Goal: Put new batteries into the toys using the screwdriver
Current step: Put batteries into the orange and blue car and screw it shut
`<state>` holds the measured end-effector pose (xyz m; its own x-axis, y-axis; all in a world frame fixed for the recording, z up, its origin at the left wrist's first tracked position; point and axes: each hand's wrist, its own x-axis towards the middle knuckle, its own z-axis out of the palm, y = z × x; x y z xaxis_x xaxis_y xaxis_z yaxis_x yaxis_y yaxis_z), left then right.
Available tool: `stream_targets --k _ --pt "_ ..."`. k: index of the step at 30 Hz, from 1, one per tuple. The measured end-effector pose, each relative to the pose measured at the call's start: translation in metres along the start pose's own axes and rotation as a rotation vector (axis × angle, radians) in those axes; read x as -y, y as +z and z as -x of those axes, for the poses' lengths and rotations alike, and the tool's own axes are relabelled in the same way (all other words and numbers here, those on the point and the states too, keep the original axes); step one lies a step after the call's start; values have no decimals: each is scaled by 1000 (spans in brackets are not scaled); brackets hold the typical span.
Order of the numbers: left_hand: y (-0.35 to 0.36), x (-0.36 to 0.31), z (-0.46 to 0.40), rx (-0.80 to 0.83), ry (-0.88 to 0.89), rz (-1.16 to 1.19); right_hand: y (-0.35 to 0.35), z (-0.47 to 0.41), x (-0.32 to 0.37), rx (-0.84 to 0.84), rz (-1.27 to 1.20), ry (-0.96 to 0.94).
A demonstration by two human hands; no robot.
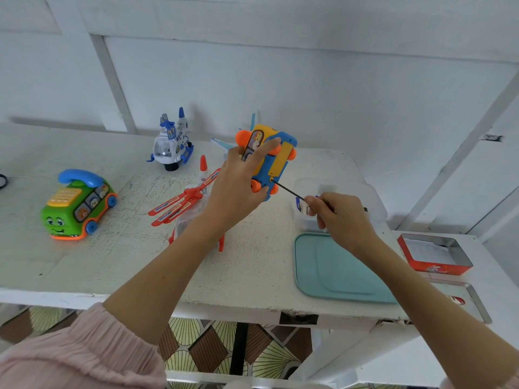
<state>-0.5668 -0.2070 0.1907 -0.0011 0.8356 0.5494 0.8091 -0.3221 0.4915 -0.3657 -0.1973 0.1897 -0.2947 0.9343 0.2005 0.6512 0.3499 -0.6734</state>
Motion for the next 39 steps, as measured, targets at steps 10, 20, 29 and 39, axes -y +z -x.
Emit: stream_targets --k 10,20,29,39 --pt "-1 2 0 0 36 -40 -1 1 2 -125 -96 -24" --pt "1 2 5 15 19 -48 -3 -1 2 3 138 -20" --pt "-3 1 1 -10 35 -23 2 0 -1 -115 -27 -56" --pt "-3 4 2 -1 51 -70 -1 3 6 -21 138 -127"
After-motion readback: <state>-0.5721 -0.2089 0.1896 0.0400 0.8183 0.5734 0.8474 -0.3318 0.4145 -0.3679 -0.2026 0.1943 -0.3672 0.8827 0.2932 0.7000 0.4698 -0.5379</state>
